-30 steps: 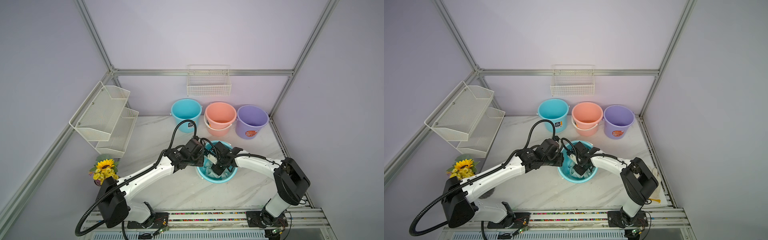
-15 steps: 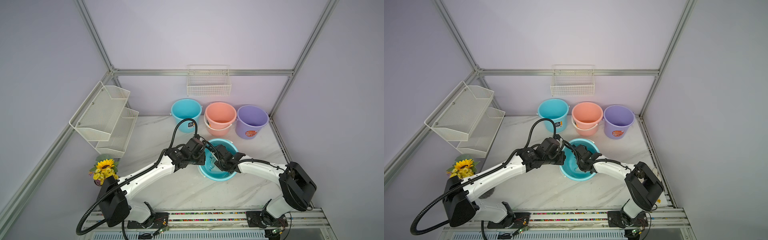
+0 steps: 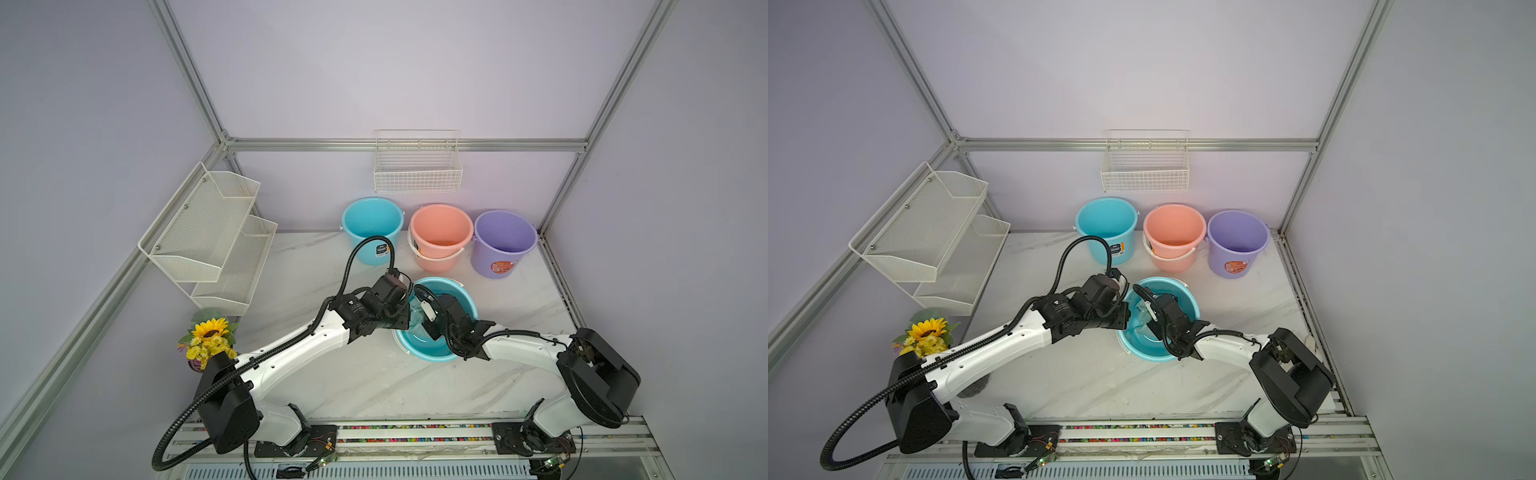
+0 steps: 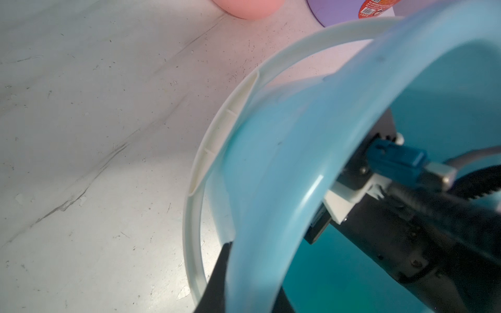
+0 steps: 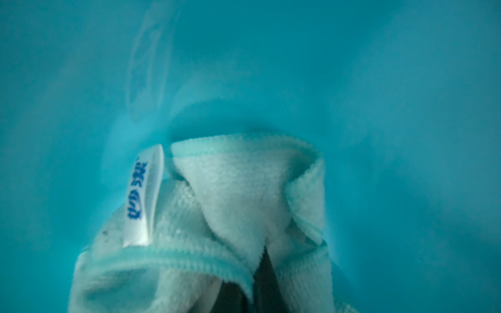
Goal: Wipe the inside of the bucket with a cloth
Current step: Wipe the dirt from the inside of the bucket.
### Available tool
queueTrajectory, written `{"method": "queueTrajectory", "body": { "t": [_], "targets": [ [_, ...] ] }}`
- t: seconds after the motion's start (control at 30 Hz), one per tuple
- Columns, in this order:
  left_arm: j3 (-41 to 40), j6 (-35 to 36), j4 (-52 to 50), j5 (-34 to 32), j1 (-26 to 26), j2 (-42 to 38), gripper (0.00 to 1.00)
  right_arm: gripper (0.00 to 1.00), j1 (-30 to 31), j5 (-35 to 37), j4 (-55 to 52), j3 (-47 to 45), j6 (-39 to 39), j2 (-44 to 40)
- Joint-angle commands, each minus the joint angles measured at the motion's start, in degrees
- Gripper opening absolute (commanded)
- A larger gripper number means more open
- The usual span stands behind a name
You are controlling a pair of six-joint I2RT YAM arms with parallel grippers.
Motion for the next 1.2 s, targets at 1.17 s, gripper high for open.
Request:
{"method": "queueTrajectory", "body": {
  "t": [1.17],
  "targets": [
    [3.07,1.4,-2.7,4.44,-0.76,-0.18,0.0,0.0,-1.15,8.2,-50.4,22.66,-3.29,7.83]
  ]
}}
